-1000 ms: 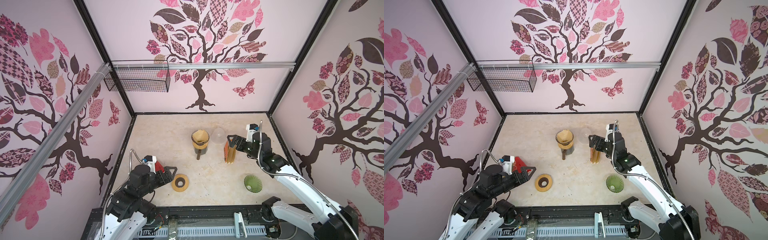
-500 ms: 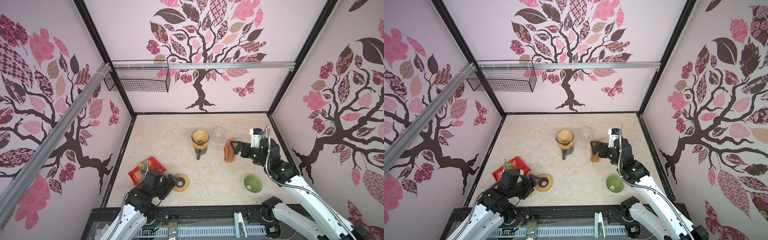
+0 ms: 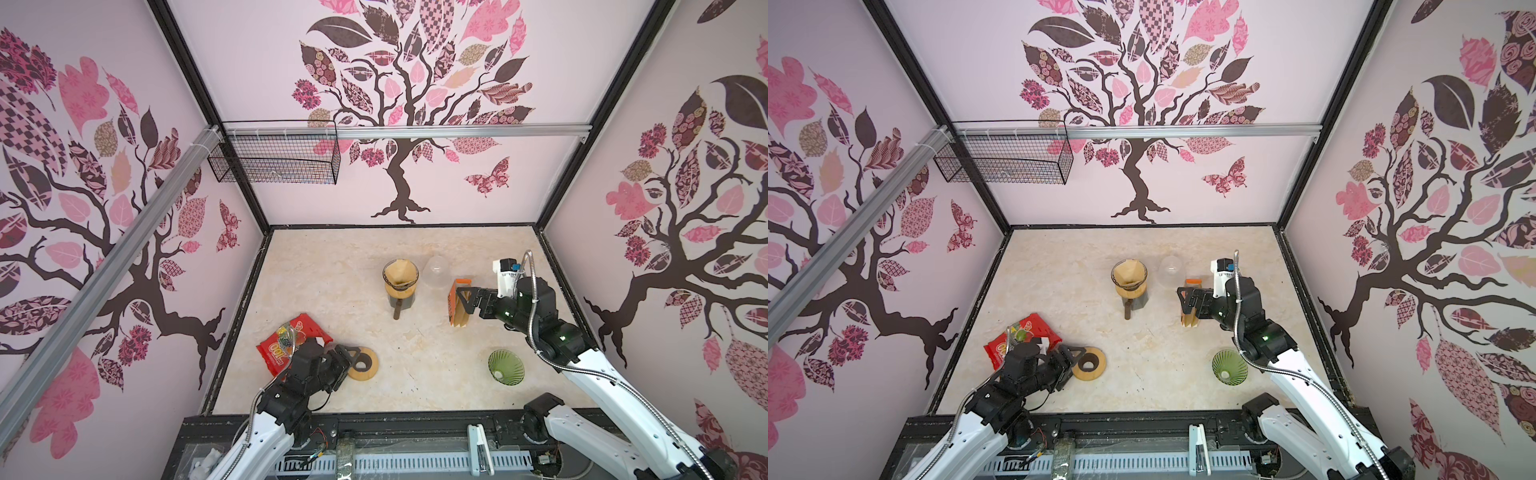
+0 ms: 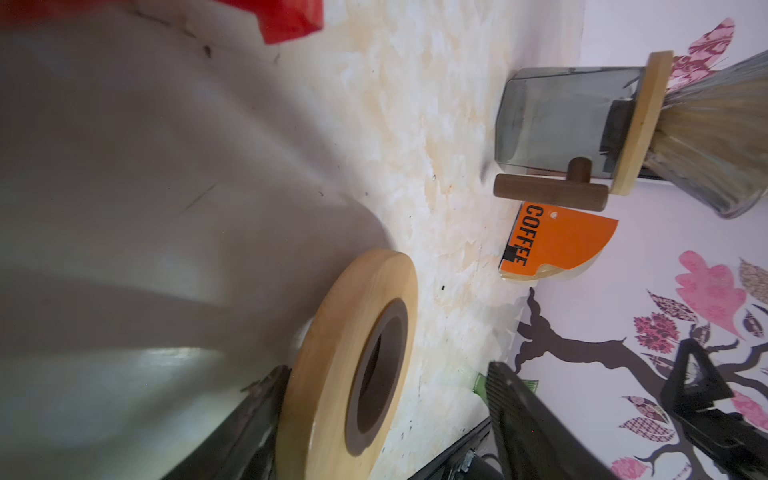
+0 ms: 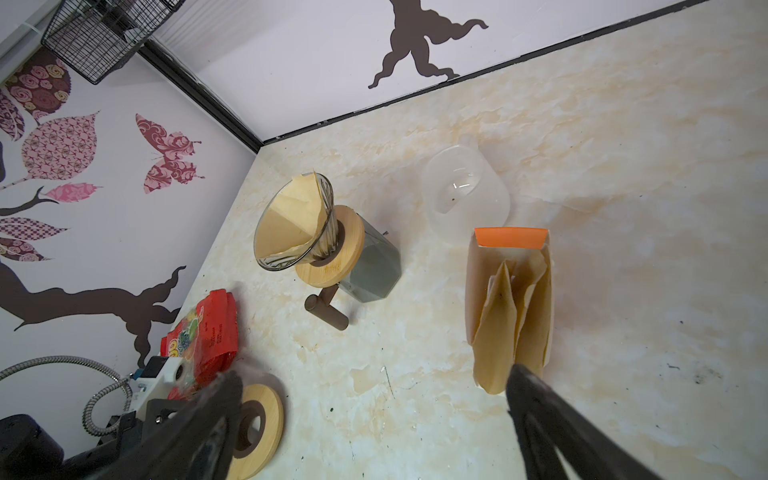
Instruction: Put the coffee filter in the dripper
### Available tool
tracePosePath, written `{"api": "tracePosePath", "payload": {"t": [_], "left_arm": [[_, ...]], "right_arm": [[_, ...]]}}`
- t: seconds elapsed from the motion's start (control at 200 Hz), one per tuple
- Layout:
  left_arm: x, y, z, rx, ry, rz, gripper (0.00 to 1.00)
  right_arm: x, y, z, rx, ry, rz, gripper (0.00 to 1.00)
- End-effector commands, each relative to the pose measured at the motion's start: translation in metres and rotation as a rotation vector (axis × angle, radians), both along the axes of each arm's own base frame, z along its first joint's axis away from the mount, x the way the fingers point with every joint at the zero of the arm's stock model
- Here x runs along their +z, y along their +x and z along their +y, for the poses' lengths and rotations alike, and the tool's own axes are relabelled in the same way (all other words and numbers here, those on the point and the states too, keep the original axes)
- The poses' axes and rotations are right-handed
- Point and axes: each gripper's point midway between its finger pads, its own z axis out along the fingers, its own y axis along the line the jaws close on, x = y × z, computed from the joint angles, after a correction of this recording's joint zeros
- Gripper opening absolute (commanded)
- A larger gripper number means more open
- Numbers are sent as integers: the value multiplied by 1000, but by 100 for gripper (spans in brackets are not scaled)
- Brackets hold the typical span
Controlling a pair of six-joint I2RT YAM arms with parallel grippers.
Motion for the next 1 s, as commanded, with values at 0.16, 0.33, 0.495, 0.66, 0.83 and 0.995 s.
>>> {"api": "tracePosePath", "payload": {"t": [0.16,0.33,0.495,0.66,0.83,0.995], "left_arm": [[-8,4,1,47,-40,2,59],[-13,3,3,52,-31,18,50],[-16,4,3,50,-17,18,46],[-17,5,2,29,5,5,41],[-22,5,2,13,32,19,33],[-22,7,0,-1,42,24,23]], "right_arm": [[-1,3,4,22,-16,-4,100],[-3,2,4,24,-12,0,100],[-3,2,5,28,-8,0,100],[-4,1,5,30,-8,1,100],[-7,1,6,30,-7,7,100],[-8,1,5,26,-11,8,100]]}}
